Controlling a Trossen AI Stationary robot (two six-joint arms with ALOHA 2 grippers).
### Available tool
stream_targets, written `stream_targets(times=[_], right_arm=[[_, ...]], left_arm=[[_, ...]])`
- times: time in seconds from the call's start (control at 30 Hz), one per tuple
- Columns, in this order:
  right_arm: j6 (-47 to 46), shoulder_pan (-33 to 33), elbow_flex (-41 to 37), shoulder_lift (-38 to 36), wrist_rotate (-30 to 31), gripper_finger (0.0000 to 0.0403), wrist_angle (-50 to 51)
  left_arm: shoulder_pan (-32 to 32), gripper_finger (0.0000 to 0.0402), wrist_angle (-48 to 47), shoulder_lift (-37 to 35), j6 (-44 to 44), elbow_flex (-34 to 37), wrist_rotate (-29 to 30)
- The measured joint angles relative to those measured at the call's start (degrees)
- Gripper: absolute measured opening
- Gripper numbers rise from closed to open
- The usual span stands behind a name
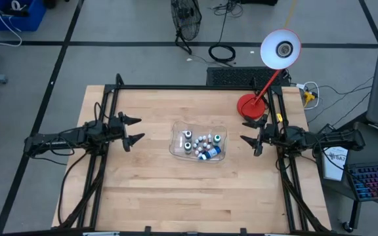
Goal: Pick & Place food coloring
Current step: Return to Home Position
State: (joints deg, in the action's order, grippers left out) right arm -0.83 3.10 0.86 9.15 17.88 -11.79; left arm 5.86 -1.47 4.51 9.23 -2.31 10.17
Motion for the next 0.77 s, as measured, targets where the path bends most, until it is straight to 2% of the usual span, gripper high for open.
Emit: stream_targets(times=[0.77], right_arm=[[0.0,0.0,0.0,0.0,0.0,0.0271,0.0]], left_arm=[[0.0,0.0379,0.0,0.0,0.0,0.0,0.0]])
